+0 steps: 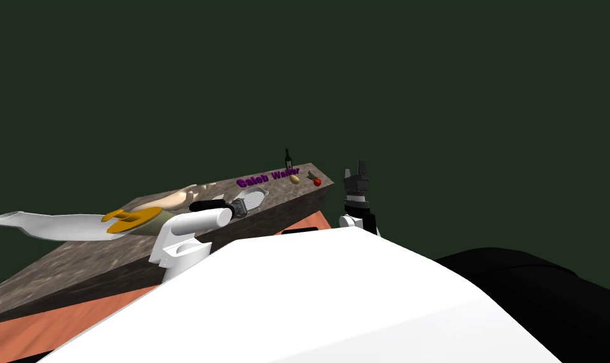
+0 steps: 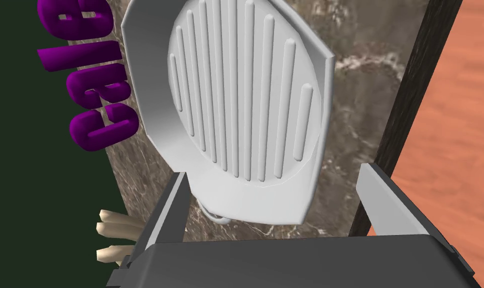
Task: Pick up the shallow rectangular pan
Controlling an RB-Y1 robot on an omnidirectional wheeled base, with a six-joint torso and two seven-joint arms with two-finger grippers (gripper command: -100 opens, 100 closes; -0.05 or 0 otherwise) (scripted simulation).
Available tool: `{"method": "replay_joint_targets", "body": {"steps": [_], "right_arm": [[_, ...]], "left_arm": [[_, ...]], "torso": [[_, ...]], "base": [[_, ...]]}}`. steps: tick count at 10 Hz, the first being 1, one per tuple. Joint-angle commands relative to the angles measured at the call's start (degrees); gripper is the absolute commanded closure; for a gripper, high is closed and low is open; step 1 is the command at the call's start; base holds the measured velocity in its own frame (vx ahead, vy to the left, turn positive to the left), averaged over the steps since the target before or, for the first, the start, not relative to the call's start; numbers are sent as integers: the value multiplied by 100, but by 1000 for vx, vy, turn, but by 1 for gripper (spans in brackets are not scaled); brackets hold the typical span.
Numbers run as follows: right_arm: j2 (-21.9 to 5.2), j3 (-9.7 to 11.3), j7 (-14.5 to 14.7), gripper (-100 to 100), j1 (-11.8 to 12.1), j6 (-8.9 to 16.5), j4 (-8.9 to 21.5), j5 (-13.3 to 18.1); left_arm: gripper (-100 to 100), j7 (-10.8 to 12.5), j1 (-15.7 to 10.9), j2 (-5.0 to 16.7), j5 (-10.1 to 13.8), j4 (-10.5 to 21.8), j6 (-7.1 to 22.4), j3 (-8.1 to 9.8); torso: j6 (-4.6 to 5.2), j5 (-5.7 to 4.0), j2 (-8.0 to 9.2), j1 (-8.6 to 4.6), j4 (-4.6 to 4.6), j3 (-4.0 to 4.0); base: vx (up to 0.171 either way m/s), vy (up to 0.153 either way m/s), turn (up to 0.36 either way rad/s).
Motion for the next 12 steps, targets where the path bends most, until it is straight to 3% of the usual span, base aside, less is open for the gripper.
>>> {"method": "replay_joint_targets", "body": {"steps": [1, 6, 8, 9, 10, 11, 12], "right_arm": [[0, 0, 0, 0, 0, 0, 0, 0], [0, 0, 0, 0, 0, 0, 0, 0], [0, 0, 0, 0, 0, 0, 0, 0], [0, 0, 0, 0, 0, 0, 0, 0], [0, 0, 0, 0, 0, 0, 0, 0], [0, 0, 0, 0, 0, 0, 0, 0], [0, 0, 0, 0, 0, 0, 0, 0]], "left_arm": [[-100, 41, -24, 16, -3, 35, 195, -2], [-100, 194, -33, 222, 185, 255, 971, 116], [-100, 221, 0, 247, 225, 333, 1124, 121], [-100, 207, 6, 239, 219, 296, 1059, 127], [0, 211, 6, 241, 223, 296, 1086, 129], [-100, 212, -96, 238, 172, 488, 995, 106], [-100, 212, -146, 236, 147, 584, 950, 96]], "torso": [[0, 0, 0, 0, 0, 0], [-2, 0, 0, 0, -1, -1], [-3, 1, 4, 1, 0, 2], [-3, 0, 6, 0, 1, 3], [-3, 0, 10, -1, 2, 5], [-3, 0, 12, -2, 2, 6], [-2, 0, 17, -2, 3, 9]], "base": [[28, 6, -42], [31, 3, -103], [19, 7, -55], [6, 2, -7], [0, 0, 0], [-17, 1, -29], [-28, 8, -32]]}}
